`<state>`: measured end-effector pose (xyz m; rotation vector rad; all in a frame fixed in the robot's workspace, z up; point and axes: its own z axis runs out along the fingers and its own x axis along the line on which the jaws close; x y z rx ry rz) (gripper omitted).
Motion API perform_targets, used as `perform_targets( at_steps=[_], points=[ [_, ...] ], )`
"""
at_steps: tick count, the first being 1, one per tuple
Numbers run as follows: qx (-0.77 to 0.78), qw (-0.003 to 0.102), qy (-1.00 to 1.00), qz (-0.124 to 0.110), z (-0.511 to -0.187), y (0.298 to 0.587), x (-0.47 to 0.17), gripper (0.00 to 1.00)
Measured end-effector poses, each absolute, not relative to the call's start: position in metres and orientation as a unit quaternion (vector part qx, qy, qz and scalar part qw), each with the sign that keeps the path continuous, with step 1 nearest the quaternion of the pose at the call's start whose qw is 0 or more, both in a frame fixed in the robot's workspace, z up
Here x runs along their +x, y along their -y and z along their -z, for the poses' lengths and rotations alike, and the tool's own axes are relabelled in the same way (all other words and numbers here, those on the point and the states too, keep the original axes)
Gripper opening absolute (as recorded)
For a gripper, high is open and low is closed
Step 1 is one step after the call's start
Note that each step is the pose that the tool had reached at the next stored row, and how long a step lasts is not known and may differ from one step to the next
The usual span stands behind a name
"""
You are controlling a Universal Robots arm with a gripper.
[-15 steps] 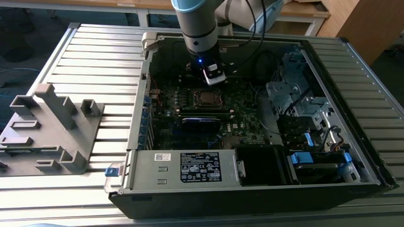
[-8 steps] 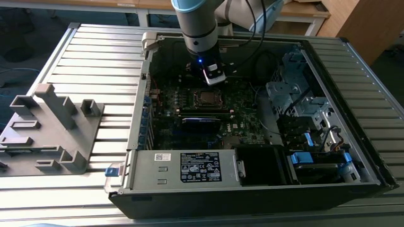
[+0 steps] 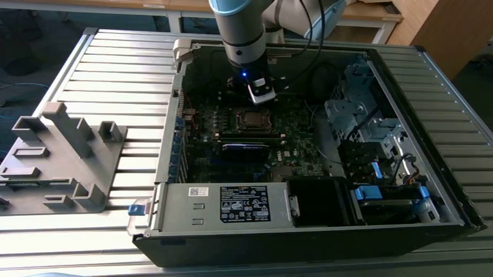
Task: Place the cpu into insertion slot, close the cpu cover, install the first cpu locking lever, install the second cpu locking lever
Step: 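Install the first cpu locking lever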
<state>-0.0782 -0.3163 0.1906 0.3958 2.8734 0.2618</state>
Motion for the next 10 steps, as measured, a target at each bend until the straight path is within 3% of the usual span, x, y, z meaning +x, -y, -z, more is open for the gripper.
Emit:
perform_targets(
  at_steps=[10],
  points=[
    [0.135,0.114,-0.98,-0.093,-0.1901,0.3161,-0.0752,0.11]
  ],
)
